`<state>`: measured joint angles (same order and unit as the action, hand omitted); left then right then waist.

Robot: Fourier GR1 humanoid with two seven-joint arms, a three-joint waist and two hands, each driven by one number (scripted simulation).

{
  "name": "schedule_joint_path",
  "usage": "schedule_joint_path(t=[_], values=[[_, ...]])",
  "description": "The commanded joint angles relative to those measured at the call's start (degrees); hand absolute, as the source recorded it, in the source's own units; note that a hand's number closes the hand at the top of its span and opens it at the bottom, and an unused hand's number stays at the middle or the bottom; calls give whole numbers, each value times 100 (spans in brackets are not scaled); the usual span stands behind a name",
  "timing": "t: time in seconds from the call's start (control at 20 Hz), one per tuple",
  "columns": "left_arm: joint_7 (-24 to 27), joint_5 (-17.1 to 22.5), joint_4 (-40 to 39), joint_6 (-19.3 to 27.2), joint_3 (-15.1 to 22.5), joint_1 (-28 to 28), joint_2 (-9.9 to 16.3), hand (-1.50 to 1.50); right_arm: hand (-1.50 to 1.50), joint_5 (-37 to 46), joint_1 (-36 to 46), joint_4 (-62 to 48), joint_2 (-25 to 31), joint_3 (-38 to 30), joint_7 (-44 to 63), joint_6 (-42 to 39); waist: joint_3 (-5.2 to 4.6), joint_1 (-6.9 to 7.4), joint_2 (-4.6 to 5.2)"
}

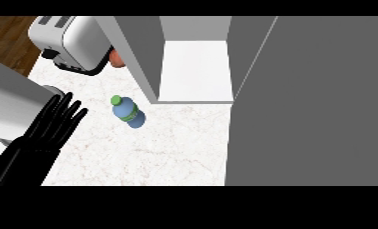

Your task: Pick up the bottled water, place it into the cabinet and close the cabinet

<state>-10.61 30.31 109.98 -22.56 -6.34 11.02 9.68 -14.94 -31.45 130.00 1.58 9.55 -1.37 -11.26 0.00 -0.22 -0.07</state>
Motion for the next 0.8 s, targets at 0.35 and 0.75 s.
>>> schedule_joint_path(t=[0.35,0.75], values=[[796,-622,-1286,-289,-300,-574,-71,-150,-150,-113,-174,-100,149,-156,-250,-294,1,-7,1],[1365,-1296,-2955,-311,-517,-1587,186,-150,-150,74,-532,236,126,238,-345,-306,-1,-45,5]])
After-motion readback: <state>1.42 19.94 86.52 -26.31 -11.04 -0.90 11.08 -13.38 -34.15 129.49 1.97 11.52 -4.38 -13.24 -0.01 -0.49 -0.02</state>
